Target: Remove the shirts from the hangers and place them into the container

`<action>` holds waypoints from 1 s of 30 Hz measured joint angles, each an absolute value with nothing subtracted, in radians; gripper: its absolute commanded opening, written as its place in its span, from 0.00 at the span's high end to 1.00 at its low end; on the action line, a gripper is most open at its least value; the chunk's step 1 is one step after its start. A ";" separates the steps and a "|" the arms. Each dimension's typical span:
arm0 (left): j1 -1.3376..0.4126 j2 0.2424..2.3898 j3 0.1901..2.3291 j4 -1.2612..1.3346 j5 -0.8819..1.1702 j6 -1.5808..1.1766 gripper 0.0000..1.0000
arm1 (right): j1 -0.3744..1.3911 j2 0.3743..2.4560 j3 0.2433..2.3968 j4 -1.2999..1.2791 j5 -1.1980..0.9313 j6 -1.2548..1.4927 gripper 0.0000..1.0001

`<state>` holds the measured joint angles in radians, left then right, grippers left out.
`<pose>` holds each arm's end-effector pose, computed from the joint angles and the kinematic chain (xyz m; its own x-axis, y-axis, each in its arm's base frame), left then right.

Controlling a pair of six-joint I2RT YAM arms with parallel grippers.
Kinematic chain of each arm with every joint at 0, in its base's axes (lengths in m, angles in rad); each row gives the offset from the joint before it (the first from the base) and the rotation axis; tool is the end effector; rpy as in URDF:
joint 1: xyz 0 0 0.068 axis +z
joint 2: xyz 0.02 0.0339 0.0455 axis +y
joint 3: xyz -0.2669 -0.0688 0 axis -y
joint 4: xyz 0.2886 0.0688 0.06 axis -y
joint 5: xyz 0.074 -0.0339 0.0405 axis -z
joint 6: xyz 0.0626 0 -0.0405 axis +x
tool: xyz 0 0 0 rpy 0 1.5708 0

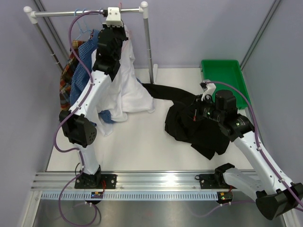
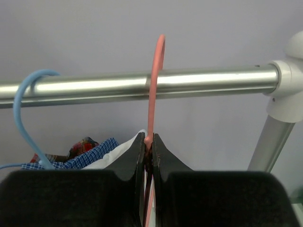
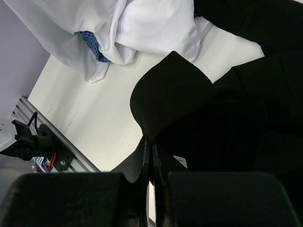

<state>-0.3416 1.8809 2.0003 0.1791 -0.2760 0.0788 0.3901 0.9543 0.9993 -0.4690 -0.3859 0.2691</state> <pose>0.4854 -0.1545 0.5011 0.2823 -0.0200 -0.9591 0.0549 0.9985 -0.0047 0.2422 0.1251 0.3499 -0.5448 0.0423 -0.8375 -0.5443 0.7418 0.3916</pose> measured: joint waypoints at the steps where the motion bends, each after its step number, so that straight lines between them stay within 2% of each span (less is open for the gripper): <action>1: -0.342 1.881 1.989 0.184 -0.273 0.075 0.82 | 0.390 0.955 0.999 -0.469 -0.385 0.269 1.00; 7: -0.342 1.864 1.862 0.214 -0.261 0.051 0.64 | 0.390 0.964 0.999 -0.479 -0.354 0.269 1.00; 10: -0.342 1.839 1.783 0.215 -0.262 0.046 0.38 | 0.390 0.981 0.999 -0.499 -0.311 0.280 1.00; 11: -0.342 1.831 1.764 0.214 -0.262 0.043 0.24 | 0.390 0.993 0.999 -0.506 -0.294 0.287 1.00; 12: -0.342 1.821 1.750 0.211 -0.262 0.043 0.16 | 0.390 1.004 0.997 -0.511 -0.278 0.296 1.00; 13: -0.342 1.811 1.740 0.211 -0.263 0.044 0.03 | 0.390 1.013 0.990 -0.512 -0.267 0.305 1.00; 20: -0.342 1.662 1.724 0.142 -0.269 0.048 0.01 | 0.390 1.078 0.952 -0.559 -0.140 0.379 1.00; 27: -0.342 1.356 1.714 0.030 -0.264 0.050 0.01 | 0.390 1.257 0.944 -0.616 0.012 0.477 0.98; 29: -0.342 1.248 1.665 0.016 -0.253 0.042 0.01 | 0.390 1.321 0.937 -0.619 0.051 0.511 0.87; 30: -0.342 1.182 1.622 -0.001 -0.243 0.034 0.01 | 0.390 1.353 0.932 -0.620 0.070 0.531 0.63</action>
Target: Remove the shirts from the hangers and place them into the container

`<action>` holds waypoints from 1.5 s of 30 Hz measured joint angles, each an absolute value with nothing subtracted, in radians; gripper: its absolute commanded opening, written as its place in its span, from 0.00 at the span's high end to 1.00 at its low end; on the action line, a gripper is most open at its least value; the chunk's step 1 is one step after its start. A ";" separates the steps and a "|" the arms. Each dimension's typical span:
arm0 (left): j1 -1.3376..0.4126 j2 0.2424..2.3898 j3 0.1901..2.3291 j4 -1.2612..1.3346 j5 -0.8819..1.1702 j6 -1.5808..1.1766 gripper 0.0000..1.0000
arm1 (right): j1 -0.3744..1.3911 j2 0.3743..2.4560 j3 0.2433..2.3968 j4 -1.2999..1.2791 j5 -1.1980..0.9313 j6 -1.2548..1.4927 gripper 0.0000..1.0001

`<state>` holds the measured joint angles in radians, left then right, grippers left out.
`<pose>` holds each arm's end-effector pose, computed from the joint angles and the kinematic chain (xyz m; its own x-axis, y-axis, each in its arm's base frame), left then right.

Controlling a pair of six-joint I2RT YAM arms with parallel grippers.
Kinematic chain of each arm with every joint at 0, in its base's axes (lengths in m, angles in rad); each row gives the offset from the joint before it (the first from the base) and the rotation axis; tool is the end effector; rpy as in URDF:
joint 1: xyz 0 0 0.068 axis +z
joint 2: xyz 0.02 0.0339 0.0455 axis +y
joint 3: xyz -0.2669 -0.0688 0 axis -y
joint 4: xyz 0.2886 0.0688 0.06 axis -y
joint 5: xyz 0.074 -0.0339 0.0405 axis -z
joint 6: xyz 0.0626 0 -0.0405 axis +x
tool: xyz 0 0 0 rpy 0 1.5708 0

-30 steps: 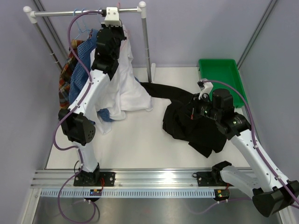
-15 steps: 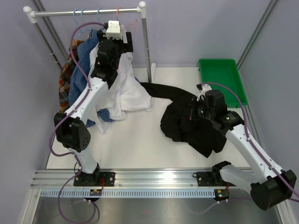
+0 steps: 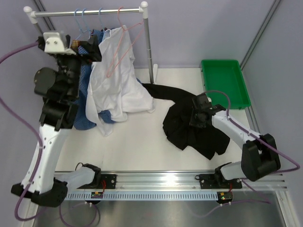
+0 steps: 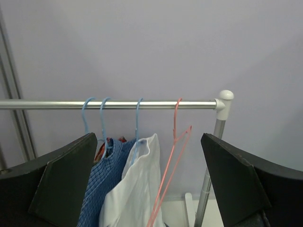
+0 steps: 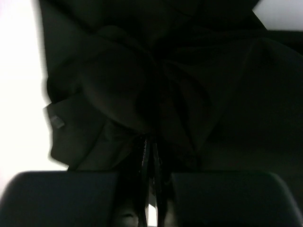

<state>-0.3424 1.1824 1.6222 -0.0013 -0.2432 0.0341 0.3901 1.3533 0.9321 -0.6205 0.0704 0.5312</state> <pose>0.2655 -0.0786 0.5949 0.4038 -0.1088 -0.9084 0.1068 0.9917 -0.0713 0.2969 0.1173 0.1931 -0.8639 0.1911 -0.4660 0.1057 0.9734 0.2033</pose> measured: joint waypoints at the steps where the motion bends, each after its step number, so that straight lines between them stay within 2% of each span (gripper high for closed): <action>1: -0.342 1.133 1.592 -0.017 -0.235 0.031 0.01 | 0.390 1.381 0.929 -0.622 0.090 0.555 0.51; 3: -0.342 1.028 1.516 -0.037 -0.213 0.006 0.01 | 0.390 1.437 0.929 -0.623 0.124 0.591 0.20; 4: -0.342 0.982 1.481 -0.056 -0.202 -0.004 0.01 | 0.390 1.461 0.929 -0.620 0.138 0.611 0.01; 8: -0.342 0.854 1.369 -0.135 -0.157 -0.052 0.01 | 0.390 1.549 0.938 -0.612 0.188 0.671 0.00; 14: -0.342 0.791 1.277 -0.255 -0.109 -0.102 0.01 | 0.392 1.725 1.049 -0.614 0.228 0.739 0.01; 16: -0.342 0.780 1.263 -0.285 -0.103 -0.111 0.01 | 0.393 1.771 1.101 -0.612 0.230 0.744 0.18; 17: -0.342 0.776 1.260 -0.296 -0.101 -0.114 0.01 | 0.393 1.787 1.123 -0.608 0.229 0.746 0.34; 18: -0.342 0.771 1.259 -0.305 -0.099 -0.115 0.01 | 0.394 1.803 1.145 -0.604 0.227 0.743 0.71; 21: -0.341 0.750 1.259 -0.314 -0.099 -0.115 0.01 | 0.395 1.837 1.189 -0.570 0.218 0.746 1.00; 26: -0.341 0.720 1.259 -0.313 -0.099 -0.115 0.01 | 0.395 1.824 1.192 -0.521 0.211 0.687 1.00; 30: -0.341 0.715 1.259 -0.314 -0.097 -0.115 0.01 | 0.396 1.701 1.239 -0.532 0.225 0.579 1.00; 33: -0.342 0.715 1.259 -0.315 -0.091 -0.118 0.01 | 0.396 1.591 1.418 -0.553 0.254 0.463 1.00; 38: -0.341 0.714 1.259 -0.315 -0.087 -0.125 0.01 | 0.395 1.512 1.858 -0.498 0.364 0.268 1.00; 45: -0.341 0.700 1.239 -0.319 -0.081 -0.140 0.01 | 0.379 1.534 2.196 -0.302 0.519 -0.004 1.00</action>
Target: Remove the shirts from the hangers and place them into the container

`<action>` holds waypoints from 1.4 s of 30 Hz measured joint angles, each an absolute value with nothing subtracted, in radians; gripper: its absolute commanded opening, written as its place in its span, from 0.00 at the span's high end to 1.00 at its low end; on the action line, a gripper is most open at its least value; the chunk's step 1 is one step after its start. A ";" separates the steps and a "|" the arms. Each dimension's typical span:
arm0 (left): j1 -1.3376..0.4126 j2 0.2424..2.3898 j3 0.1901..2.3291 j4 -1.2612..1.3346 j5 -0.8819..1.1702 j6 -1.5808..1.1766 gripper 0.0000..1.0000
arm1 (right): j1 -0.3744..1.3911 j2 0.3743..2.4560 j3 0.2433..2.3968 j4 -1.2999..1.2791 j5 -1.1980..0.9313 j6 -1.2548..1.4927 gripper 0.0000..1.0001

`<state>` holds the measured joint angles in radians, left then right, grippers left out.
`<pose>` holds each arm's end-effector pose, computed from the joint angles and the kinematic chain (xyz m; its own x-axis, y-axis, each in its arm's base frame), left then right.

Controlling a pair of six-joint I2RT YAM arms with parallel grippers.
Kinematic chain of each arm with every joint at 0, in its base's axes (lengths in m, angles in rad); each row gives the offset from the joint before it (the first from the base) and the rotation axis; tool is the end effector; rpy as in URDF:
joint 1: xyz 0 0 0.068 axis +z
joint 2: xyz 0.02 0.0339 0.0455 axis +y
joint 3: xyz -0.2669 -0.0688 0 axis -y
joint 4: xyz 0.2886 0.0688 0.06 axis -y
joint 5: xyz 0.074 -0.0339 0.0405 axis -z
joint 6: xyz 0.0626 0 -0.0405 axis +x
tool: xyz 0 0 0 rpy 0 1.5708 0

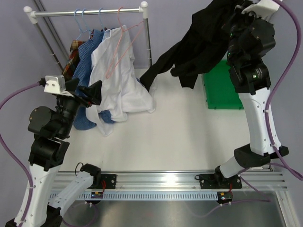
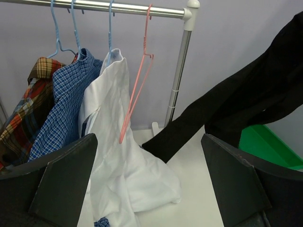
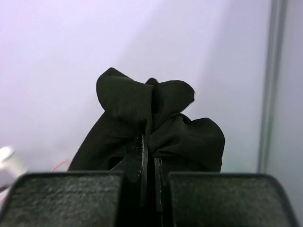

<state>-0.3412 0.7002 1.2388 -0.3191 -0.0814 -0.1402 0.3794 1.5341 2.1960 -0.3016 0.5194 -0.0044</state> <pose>0.1581 -0.0507 0.5147 0.1670 -0.2071 -0.9640 0.2849 0.9461 -0.1539 0.3098 0.0901 0.6502 0.3270 0.1263 -0.9366 0.1114 0.9790 0.1709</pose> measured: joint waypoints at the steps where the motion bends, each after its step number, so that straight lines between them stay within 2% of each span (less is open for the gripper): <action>1: -0.341 0.698 1.234 -0.320 -0.079 -0.143 0.01 | 0.374 1.555 2.232 -0.271 0.537 -0.040 1.00; 8: -0.342 0.682 1.184 -0.324 -0.070 -0.167 0.01 | 0.303 1.767 2.461 -0.057 0.599 -0.258 0.98; 14: -0.342 0.682 1.168 -0.330 -0.070 -0.172 0.01 | 0.206 1.862 2.561 0.023 0.598 -0.309 0.96; 22: -0.341 0.683 1.148 -0.344 -0.054 -0.193 0.01 | 0.086 1.866 2.610 0.065 0.553 -0.245 0.94; 29: -0.342 0.688 1.131 -0.344 -0.039 -0.211 0.01 | 0.052 1.872 2.592 0.058 0.528 -0.199 0.94; 36: -0.342 0.696 1.115 -0.349 -0.033 -0.224 0.01 | -0.008 1.913 2.659 0.060 0.519 -0.141 0.91; 42: -0.341 0.704 1.103 -0.352 -0.032 -0.238 0.01 | -0.047 1.914 2.682 0.134 0.514 -0.116 0.90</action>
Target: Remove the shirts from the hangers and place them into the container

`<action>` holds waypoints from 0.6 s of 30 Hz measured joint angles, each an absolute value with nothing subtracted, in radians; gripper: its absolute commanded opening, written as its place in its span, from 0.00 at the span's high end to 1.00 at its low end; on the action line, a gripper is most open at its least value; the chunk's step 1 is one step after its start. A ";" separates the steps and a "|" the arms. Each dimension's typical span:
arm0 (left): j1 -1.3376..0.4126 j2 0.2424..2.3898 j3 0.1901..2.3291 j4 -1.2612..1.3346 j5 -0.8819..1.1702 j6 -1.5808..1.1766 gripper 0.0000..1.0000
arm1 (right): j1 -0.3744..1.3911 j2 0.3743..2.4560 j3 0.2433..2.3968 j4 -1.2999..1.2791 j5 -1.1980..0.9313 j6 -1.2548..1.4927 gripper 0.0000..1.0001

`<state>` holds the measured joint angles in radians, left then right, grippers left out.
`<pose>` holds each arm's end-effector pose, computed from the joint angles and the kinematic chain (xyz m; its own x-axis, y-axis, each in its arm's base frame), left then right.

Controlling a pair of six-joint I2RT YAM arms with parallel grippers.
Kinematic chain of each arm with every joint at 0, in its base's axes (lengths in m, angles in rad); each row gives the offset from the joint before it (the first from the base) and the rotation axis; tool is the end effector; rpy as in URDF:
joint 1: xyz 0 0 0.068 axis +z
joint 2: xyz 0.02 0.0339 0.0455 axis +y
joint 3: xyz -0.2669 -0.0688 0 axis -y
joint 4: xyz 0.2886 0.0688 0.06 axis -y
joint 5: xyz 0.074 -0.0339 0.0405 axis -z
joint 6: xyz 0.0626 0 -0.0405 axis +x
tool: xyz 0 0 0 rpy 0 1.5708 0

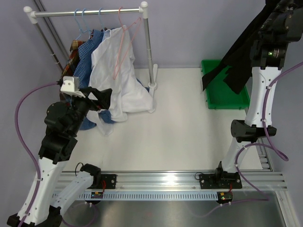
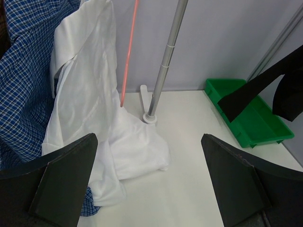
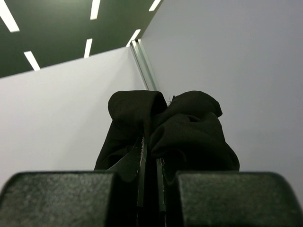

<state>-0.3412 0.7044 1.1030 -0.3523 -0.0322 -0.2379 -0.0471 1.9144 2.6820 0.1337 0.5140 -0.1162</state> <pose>0.1851 -0.0636 0.4600 -0.0293 -0.2395 -0.9704 0.3059 0.9221 -0.2369 0.3538 -0.0475 0.7092 0.7379 -0.1358 -0.6611 0.4343 0.8454 0.3110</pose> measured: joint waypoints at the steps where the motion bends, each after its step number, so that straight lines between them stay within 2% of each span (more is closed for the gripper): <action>1: -0.342 0.708 1.103 -0.353 -0.032 -0.238 0.01 | -0.052 1.914 2.687 0.148 0.514 -0.110 0.90; 11: -0.341 0.731 1.103 -0.353 -0.031 -0.244 0.01 | -0.073 1.914 2.682 0.186 0.499 -0.056 0.93; 18: -0.341 0.735 1.099 -0.354 -0.030 -0.246 0.01 | -0.073 1.913 2.563 0.096 0.416 -0.026 0.98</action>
<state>-0.3412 0.7353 1.0992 -0.3538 -0.0303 -0.2462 -0.0731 1.9133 2.5626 0.0963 0.4160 -0.0257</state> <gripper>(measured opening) 0.988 0.123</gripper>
